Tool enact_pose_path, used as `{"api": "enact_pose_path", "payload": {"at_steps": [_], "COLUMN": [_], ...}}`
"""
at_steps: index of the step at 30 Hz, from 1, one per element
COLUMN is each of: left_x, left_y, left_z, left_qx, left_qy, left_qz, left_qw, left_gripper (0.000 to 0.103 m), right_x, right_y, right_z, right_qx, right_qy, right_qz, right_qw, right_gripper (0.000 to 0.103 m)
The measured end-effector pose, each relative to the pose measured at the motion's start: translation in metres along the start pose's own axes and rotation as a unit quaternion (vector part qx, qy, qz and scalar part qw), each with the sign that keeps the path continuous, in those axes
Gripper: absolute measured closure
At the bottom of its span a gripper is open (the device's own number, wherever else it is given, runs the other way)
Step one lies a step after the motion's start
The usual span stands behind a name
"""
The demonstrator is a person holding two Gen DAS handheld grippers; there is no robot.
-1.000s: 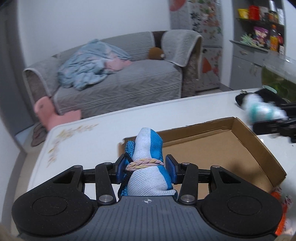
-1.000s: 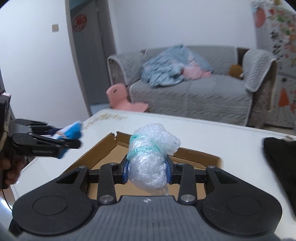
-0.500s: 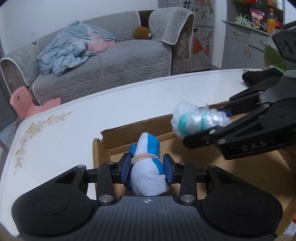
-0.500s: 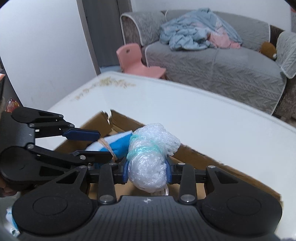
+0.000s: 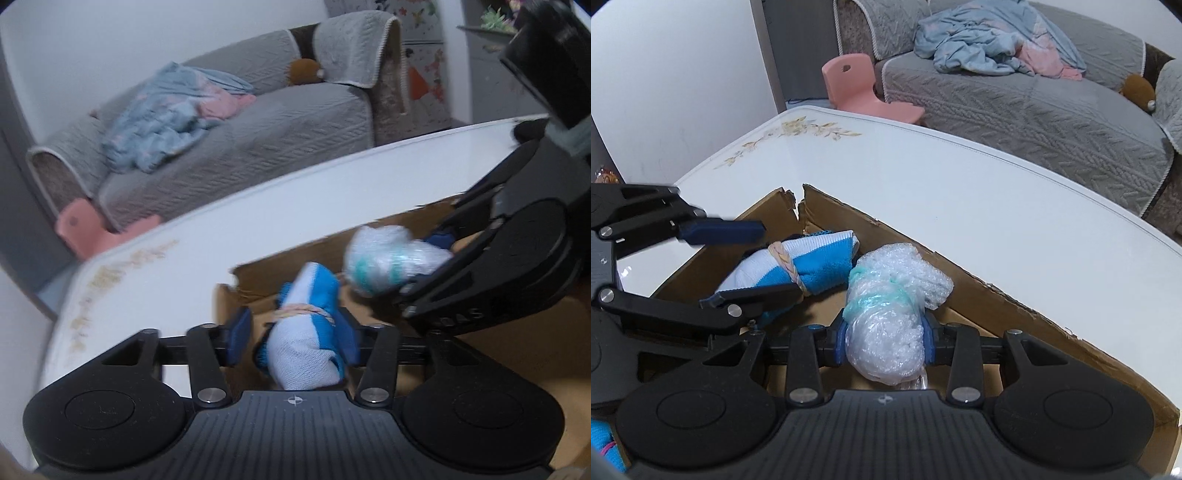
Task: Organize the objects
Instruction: 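Carry both rolls into the box and open both tools to release them, then move both tools back to the pile of rolled items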
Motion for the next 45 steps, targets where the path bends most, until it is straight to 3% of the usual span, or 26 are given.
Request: {"api": "enact_pose_path", "payload": {"at_steps": [3,8,10,20,26,28,33,42,45], "left_x": [-0.004,-0.012,-0.014,-0.028,-0.031,-0.029,-0.036,-0.063,-0.086], "left_y": [-0.001,0.001,0.005,0.017,0.025,0.03,0.036,0.04,0.044], "left_z": [0.001,0.002,0.001,-0.005,-0.006,-0.008,-0.008,-0.015,-0.022], "left_qx": [0.02,0.024,0.023,-0.004,-0.03,-0.055,-0.085,-0.14,-0.162], "left_qy": [0.006,0.007,0.008,0.004,0.017,0.029,0.034,0.05,0.037], "left_qz": [0.033,0.036,0.039,0.005,-0.024,-0.038,-0.046,-0.064,-0.06], "left_qw": [0.9992,0.999,0.9989,1.0,0.9991,0.9973,0.9947,0.9868,0.9843], "left_gripper": [0.03,0.027,0.02,0.015,0.009,0.005,0.001,0.001,0.001], "right_x": [-0.002,0.0,0.0,0.003,0.0,-0.003,-0.01,-0.034,-0.055], "right_y": [0.002,0.002,0.003,0.013,0.018,0.019,0.015,0.022,0.028], "right_z": [-0.001,0.002,0.002,0.003,0.006,0.008,0.012,0.004,-0.003], "right_qx": [-0.008,-0.014,-0.016,-0.035,-0.045,-0.043,-0.02,-0.002,0.007], "right_qy": [0.003,0.006,0.006,0.017,0.024,0.026,0.023,0.015,-0.002], "right_qz": [-0.003,-0.002,0.0,-0.006,-0.024,-0.032,-0.062,-0.082,-0.083], "right_qw": [1.0,1.0,1.0,0.999,0.998,0.998,0.998,0.996,0.997], "right_gripper": [0.066,0.064,0.064,0.056,0.045,0.035,0.024,0.015,0.013]}}
Point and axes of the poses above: each gripper's, at about its wrist camera, not at the fingertips, and x roughly the way its jaws point, y to its left, z to its top, the point moved 5 cm from there along x, roughly the way its jaws point, and after that the axes turned 15 degrees about x, right-handed, at the moved point
